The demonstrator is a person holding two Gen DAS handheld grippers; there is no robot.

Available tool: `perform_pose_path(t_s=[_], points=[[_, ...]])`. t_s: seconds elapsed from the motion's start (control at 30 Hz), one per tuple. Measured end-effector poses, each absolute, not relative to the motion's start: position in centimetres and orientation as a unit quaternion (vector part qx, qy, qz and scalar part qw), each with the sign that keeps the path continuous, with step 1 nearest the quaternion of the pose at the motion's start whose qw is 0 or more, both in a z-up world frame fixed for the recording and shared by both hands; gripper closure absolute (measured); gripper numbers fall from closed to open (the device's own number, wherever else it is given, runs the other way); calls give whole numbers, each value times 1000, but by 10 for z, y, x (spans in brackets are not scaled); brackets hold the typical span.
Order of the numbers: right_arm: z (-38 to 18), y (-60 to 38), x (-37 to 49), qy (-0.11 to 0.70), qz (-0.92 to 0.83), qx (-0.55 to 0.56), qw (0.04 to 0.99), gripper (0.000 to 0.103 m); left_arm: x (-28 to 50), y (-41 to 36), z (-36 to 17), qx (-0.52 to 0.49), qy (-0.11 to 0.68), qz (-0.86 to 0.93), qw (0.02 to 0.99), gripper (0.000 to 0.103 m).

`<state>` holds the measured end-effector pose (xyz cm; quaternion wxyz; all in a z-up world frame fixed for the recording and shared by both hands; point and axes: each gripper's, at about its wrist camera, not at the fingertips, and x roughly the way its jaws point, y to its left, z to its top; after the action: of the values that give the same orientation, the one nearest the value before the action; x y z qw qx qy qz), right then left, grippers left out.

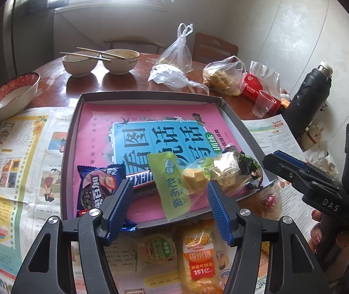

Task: Organize snacks
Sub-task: 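Withdraw both open tools from the tray toward the loose snacks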

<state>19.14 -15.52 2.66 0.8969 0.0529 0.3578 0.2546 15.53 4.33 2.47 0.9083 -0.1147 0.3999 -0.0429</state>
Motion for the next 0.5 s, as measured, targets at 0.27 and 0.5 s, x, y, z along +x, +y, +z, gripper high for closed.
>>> perform_pose_path(t_s=[0.27,0.5], points=[[34,-150,184,344,262,40,901,42,147,45,31,-115,390,-43,912,26],[41,-152,179,336,262,34,904,35,140,48,35,-119,389,-41,913,26]])
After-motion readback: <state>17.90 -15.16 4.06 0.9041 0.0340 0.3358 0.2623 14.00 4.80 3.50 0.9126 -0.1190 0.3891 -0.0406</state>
